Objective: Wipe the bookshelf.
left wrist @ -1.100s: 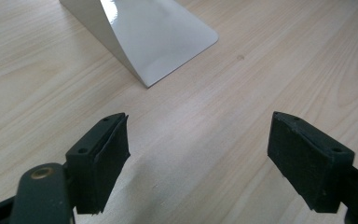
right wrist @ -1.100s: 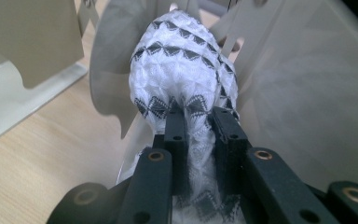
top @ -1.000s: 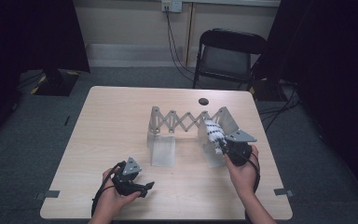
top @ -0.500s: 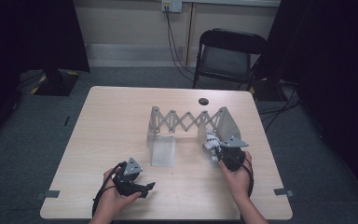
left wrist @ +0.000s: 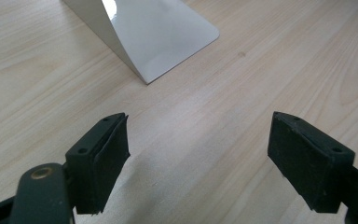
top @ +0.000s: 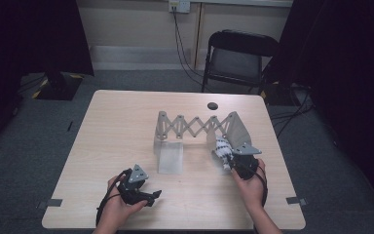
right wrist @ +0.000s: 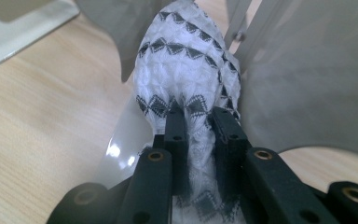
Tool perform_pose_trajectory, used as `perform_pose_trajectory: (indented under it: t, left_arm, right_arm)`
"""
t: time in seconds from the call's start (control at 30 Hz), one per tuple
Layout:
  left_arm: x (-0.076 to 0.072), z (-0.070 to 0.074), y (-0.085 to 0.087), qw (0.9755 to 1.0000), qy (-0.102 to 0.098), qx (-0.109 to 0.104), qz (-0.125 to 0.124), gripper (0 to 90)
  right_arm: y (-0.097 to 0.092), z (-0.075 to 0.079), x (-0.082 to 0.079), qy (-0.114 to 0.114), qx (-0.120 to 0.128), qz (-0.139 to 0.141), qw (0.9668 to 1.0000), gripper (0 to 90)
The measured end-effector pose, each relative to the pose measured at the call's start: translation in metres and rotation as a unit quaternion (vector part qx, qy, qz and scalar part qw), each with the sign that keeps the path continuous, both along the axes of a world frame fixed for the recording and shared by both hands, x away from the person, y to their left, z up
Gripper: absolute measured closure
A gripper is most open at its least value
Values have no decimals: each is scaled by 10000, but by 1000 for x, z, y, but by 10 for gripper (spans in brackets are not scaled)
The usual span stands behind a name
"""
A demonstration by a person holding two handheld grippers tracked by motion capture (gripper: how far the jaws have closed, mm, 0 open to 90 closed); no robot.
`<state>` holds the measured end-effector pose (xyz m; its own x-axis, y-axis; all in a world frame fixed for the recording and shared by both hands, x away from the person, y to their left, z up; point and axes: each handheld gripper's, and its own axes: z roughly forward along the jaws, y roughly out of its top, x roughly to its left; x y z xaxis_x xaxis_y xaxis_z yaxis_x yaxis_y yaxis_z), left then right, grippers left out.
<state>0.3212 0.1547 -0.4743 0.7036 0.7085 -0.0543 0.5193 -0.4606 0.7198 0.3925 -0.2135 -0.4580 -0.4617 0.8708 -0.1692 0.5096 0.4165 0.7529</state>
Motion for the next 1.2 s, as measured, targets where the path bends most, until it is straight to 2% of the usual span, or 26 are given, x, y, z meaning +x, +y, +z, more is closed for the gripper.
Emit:
perform_pose_trajectory:
  t: [0.23, 0.53, 0.8, 0.97, 1.2]
  left_arm:
    - [0, 0, -1, 10000, 3, 14, -19, 203]
    - [0, 0, -1, 10000, -10, 63, -38, 203]
    - [-1, 0, -1, 10000, -23, 13, 2, 203]
    - [-1, 0, -1, 10000, -13, 20, -9, 203]
    - [-1, 0, 0, 10000, -10, 31, -3, 203]
  right_arm:
    - [-6, 25, 0, -181, 79, -47, 9998, 777]
    - [-2, 53, -6, -494, 165, 29, 9986, 777]
    - [-2, 77, -8, -756, 227, 20, 9969, 777]
    - [0, 76, -6, -744, 203, -23, 9970, 776]
    - [2, 52, -4, -496, 87, -32, 9987, 776]
